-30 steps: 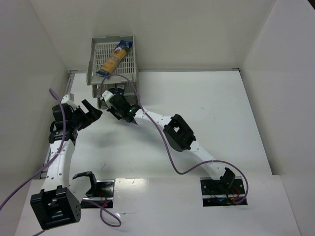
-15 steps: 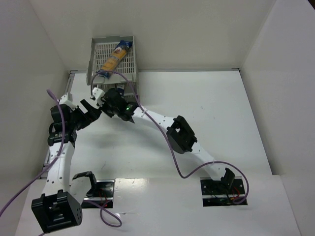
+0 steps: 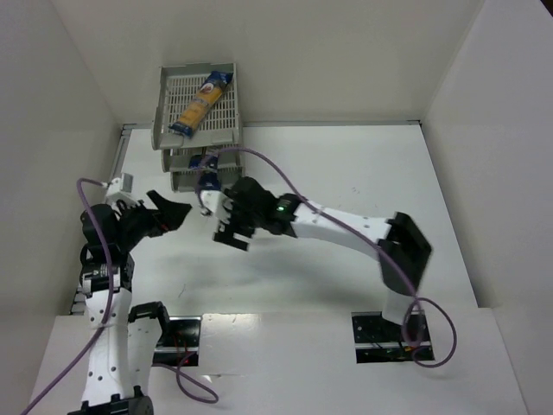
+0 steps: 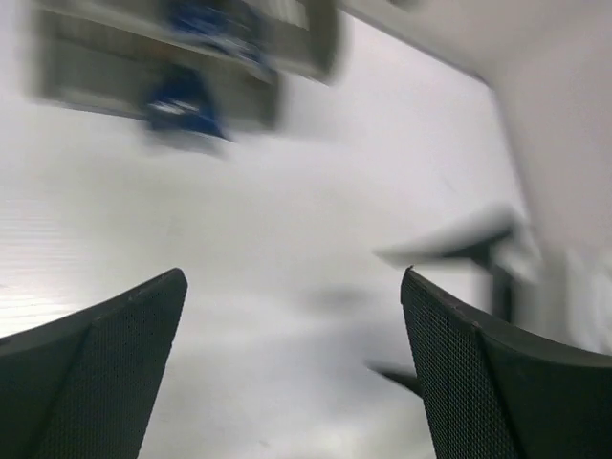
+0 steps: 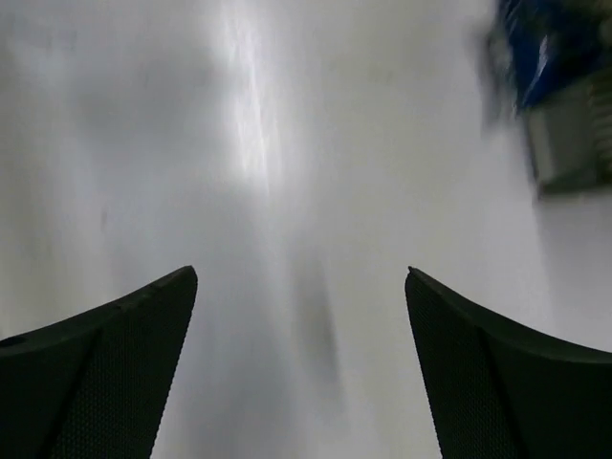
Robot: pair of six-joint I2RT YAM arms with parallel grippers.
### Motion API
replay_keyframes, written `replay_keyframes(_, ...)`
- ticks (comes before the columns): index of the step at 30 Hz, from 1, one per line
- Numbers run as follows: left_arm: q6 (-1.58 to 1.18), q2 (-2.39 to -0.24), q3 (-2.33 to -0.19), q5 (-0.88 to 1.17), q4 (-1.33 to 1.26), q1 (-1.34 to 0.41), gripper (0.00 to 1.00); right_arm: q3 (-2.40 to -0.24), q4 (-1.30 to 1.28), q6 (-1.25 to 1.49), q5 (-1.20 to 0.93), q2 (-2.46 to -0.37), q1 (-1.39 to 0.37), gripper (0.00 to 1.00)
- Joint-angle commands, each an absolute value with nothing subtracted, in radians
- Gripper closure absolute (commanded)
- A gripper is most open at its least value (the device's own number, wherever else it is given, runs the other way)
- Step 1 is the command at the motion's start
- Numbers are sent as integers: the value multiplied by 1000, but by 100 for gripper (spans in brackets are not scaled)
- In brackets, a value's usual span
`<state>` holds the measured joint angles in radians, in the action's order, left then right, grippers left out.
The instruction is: Place and organize the pasta boxes and bags onto the shelf
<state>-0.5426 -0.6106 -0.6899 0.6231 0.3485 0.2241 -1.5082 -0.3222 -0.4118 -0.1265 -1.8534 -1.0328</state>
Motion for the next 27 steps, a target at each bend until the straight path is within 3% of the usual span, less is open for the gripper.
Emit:
replay_keyframes(1,-537,-623,-651,269,256,304,0,-1260,-584,-613,-114,-1570,-975,5)
replay_keyframes(10,-558,-583,-641,108,276,380,0,-1129,-833,-551,-123,-1364,-493,0)
replay_keyframes(18,-453,-583,-669,-141,258,449,0,-1108,-884,-424,-160,-1425,-141,0)
replay_keyframes(27,-443,-561,-647,-129,249,523,0,-1143,-979,-445,-184,-1555,155,0)
